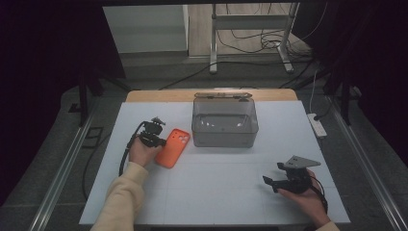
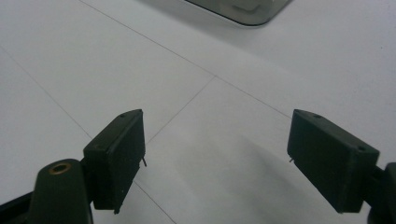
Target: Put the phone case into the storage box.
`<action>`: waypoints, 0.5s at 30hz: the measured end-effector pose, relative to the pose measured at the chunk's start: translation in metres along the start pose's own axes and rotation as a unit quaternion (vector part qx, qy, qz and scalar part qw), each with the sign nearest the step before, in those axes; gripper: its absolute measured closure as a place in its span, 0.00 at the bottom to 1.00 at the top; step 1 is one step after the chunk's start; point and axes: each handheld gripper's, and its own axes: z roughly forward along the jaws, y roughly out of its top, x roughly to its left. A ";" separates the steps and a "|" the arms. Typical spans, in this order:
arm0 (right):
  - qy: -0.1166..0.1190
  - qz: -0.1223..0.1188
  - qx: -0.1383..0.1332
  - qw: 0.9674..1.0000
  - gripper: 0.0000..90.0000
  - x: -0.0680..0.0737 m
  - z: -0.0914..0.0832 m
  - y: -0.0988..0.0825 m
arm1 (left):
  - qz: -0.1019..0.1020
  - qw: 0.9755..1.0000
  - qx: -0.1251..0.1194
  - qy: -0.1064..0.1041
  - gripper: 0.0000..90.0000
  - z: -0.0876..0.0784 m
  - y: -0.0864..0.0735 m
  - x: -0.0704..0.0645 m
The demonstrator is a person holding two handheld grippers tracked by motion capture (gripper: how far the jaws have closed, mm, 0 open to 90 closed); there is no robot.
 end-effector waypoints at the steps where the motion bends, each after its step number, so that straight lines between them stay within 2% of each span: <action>1: 0.000 0.000 0.000 1.000 0.22 0.000 0.000 0.000 | 0.001 1.000 0.000 -0.002 0.98 -0.001 0.000 0.001; 15: -0.002 0.000 -0.002 1.000 0.22 -0.001 0.000 0.000 | -0.001 1.000 -0.026 -0.018 0.98 -0.020 -0.001 0.007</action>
